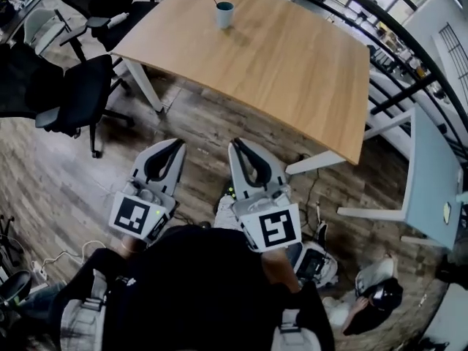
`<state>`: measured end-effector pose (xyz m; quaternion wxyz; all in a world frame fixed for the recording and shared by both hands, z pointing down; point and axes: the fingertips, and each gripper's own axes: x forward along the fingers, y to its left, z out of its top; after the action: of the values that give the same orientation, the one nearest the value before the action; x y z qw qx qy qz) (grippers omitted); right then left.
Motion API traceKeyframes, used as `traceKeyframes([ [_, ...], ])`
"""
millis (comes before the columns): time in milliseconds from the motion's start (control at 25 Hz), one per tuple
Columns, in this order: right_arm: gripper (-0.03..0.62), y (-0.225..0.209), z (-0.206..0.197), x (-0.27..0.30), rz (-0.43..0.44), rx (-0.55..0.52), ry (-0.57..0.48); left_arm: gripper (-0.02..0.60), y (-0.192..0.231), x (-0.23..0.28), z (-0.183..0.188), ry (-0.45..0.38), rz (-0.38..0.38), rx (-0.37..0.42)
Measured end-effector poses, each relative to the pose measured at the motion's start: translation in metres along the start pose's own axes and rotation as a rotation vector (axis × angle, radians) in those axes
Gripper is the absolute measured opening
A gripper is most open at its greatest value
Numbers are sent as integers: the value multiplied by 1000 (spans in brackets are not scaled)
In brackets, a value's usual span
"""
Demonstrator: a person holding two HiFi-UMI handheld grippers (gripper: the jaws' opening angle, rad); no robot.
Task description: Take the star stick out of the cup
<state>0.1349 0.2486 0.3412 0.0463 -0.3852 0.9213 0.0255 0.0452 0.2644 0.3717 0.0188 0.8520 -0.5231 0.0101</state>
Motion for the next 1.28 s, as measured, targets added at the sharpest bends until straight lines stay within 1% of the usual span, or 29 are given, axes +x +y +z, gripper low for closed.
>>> traceKeyframes([
  [160,26,-22,-2,27,38,11,-20,23,18,27,8,-26,17,40],
  [240,26,-35,0,46,57,13,-26,23,29,46,8,-7,35,50],
  [320,26,-47,2,63,75,22,-21,23,40,65,10,7,50,30],
  [400,26,-60,2,77,98,27,-15,23,48,81,17,-10,56,11],
  [480,26,-74,3,91,120,25,-17,23,53,98,23,-32,64,7],
  [560,26,-88,2,102,137,23,-19,23,58,113,24,-36,79,4],
  [720,26,-113,7,126,174,34,-46,23,78,144,22,-13,141,1],
  [800,26,-119,10,142,207,29,-44,23,92,155,27,-16,170,8],
  [920,26,-119,5,159,239,6,-5,23,109,159,35,7,194,19],
  [1000,26,-123,4,171,268,-3,5,23,115,165,39,-9,210,25],
  [1080,26,-134,5,184,300,-4,3,23,120,179,43,-24,242,23],
  [1160,26,-147,3,192,322,-3,5,23,121,192,47,-14,270,15],
  [1280,26,-153,-1,197,332,8,-1,23,120,196,40,-14,275,21],
])
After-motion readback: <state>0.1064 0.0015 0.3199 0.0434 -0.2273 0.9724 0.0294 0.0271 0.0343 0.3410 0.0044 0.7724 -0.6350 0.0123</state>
